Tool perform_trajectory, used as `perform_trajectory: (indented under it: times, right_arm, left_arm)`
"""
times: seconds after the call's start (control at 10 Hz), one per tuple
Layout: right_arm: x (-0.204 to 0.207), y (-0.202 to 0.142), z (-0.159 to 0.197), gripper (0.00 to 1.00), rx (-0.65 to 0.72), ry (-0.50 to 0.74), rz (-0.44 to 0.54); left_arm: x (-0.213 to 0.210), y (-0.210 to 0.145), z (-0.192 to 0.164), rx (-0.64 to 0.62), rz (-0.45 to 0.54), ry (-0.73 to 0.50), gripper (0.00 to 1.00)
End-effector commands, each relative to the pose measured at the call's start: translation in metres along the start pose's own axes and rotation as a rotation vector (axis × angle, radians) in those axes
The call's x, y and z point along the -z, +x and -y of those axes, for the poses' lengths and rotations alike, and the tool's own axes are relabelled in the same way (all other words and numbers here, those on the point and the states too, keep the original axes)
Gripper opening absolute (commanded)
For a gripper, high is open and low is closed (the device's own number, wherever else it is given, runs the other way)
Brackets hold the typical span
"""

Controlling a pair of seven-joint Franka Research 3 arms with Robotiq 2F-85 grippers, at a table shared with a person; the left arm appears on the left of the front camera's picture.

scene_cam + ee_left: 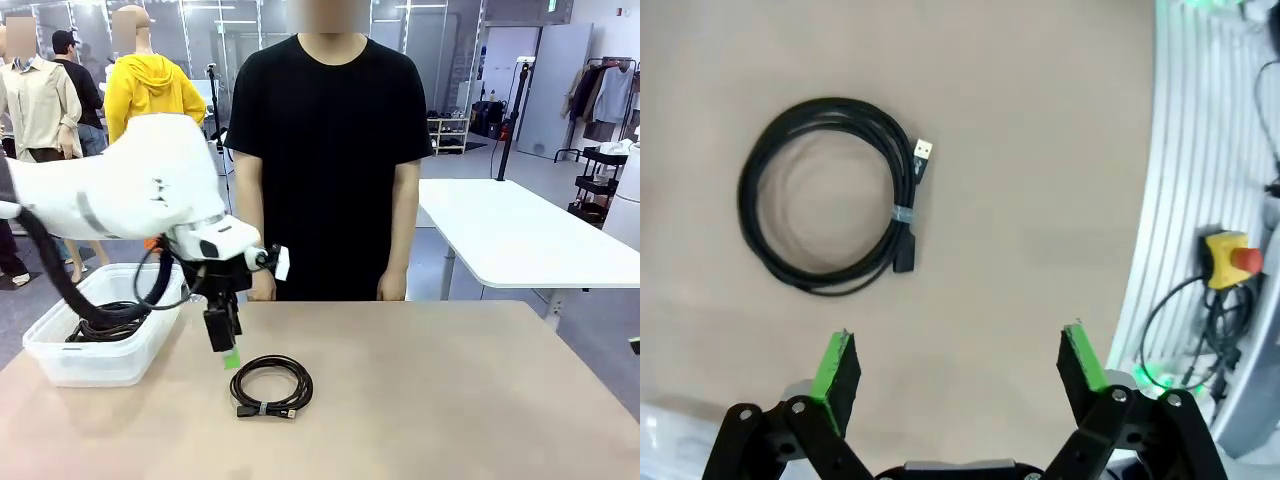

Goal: Organize and store the cables.
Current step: Place the USB Extension Cable into the Organizing box.

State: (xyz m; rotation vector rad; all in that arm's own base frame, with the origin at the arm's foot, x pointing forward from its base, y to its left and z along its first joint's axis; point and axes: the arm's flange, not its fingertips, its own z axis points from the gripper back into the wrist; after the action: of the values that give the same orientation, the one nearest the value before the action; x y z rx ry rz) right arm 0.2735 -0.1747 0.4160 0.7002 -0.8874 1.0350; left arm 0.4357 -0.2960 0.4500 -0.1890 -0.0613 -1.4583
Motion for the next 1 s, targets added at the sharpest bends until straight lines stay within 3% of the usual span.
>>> perform_trajectory:
  times: [0.0, 0.4, 0.9]
  right_arm:
    - [0.0, -0.009, 0.005, 1.0, -0.05, 0.046, 0.001]
    - [0.0, 0.0, 0.0, 1.0, 0.0, 0.0, 0.0]
    - [0.0, 0.0, 0.0, 1.0, 0.0, 0.0, 0.0]
  left_arm:
    - [0.014, 0.019, -0.023, -0.041, -0.074, 0.04, 1.0]
    - [0.036, 0.014, -0.014, 0.004, -0.017, -0.012, 1.0]
    - [0.028, 0.016, -0.021, -0.006, -0.048, -0.009, 1.0]
